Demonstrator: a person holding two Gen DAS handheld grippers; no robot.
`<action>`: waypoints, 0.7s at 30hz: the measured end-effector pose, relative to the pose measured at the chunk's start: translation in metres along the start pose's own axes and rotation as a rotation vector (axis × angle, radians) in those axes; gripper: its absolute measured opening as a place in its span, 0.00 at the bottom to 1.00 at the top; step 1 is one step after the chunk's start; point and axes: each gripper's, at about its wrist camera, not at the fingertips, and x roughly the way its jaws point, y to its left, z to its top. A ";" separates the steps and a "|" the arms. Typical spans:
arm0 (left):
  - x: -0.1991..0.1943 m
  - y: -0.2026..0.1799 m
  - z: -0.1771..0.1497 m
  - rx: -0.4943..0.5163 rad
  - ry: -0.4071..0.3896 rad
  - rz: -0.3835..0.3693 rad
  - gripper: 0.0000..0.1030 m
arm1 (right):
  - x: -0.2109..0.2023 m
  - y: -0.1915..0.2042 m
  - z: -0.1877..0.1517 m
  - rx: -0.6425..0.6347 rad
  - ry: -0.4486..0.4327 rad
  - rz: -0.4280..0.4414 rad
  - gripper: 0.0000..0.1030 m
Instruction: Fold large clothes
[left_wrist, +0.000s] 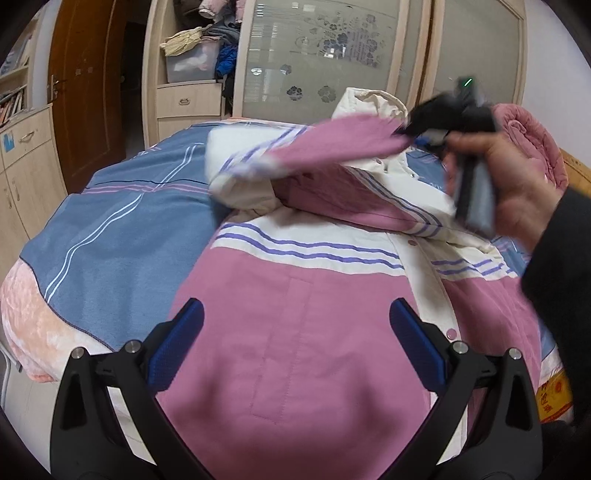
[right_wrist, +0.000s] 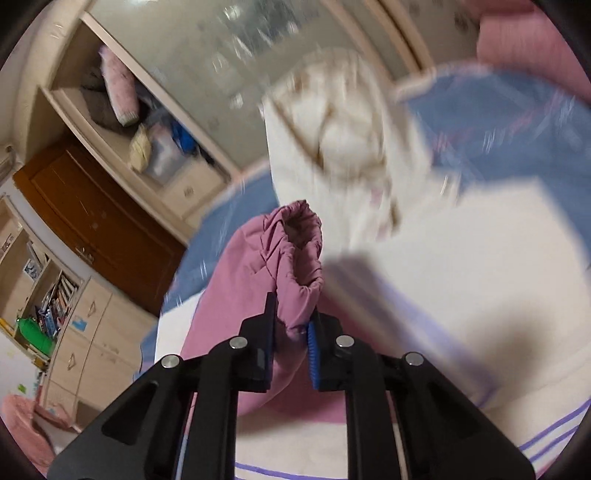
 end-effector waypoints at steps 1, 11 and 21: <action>0.000 -0.003 -0.001 0.007 0.000 -0.003 0.98 | -0.014 -0.007 0.010 -0.003 -0.035 -0.007 0.14; 0.007 -0.024 -0.010 0.068 0.024 -0.028 0.98 | -0.071 -0.163 0.007 0.085 -0.076 -0.280 0.14; 0.024 -0.033 -0.020 0.103 0.072 -0.026 0.98 | -0.076 -0.204 -0.046 0.161 -0.082 -0.283 0.89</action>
